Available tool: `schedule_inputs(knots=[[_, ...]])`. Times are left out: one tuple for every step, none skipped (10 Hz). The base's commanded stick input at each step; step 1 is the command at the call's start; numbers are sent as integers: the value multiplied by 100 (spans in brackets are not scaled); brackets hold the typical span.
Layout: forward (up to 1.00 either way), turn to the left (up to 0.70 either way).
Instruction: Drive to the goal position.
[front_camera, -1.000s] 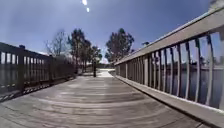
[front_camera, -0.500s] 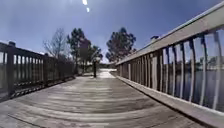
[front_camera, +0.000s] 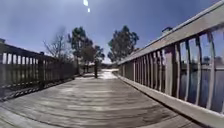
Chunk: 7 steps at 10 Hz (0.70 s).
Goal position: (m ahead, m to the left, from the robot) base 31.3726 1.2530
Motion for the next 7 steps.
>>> schedule_inputs(knots=[[70, 0], [70, 0], [70, 0], [70, 0], [70, 0], [70, 0], [70, 0]])
